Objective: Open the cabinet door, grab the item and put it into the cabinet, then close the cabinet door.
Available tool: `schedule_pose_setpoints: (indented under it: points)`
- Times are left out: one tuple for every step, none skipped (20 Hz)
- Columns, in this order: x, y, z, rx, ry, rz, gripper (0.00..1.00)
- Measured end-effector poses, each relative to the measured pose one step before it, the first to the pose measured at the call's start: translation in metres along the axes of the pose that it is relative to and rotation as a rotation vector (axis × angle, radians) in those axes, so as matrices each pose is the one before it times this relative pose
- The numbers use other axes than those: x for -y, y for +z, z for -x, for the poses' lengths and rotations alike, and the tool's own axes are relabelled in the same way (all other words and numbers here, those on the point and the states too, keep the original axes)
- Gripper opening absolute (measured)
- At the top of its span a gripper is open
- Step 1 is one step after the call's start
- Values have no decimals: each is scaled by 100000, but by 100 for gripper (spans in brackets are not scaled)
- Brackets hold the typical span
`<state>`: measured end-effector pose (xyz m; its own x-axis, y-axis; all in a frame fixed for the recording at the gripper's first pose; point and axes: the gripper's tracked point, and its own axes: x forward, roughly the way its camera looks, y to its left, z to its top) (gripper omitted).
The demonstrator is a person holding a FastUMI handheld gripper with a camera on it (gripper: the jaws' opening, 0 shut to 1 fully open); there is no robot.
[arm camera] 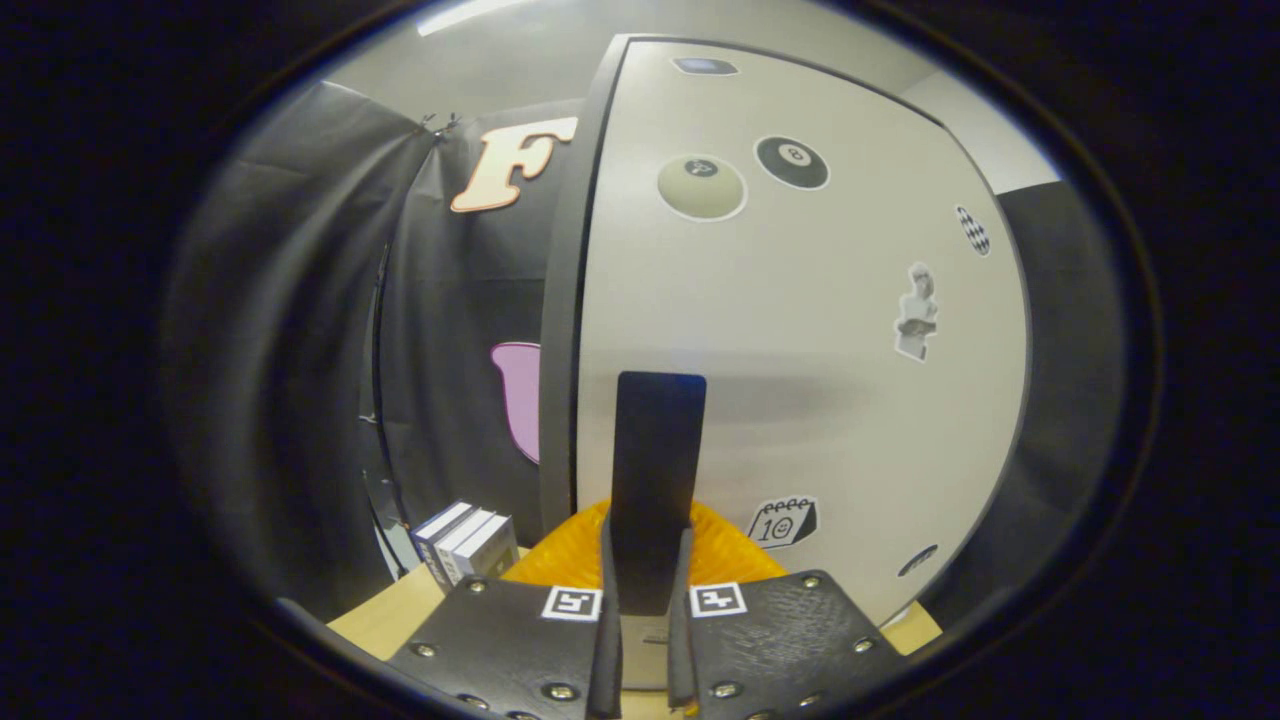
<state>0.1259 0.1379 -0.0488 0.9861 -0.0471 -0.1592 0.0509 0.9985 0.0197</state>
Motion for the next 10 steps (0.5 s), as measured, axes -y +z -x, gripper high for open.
schedule_pose_setpoints:
  points:
    - [16,0,109,-152,587,782,18]
    - [27,34,98,75,475,794,18]
    - [-9,-76,136,-321,903,607,18]
    - [-95,-64,275,-315,991,231,18]
    - [-21,29,277,-52,818,109,18]
    - [-31,46,274,-68,801,578,18]
    - [-104,77,369,365,585,379,18]
    - [-44,44,212,123,548,497,18]
    - [-29,-11,189,84,666,375,18]
    - [14,-11,168,-252,752,136,18]
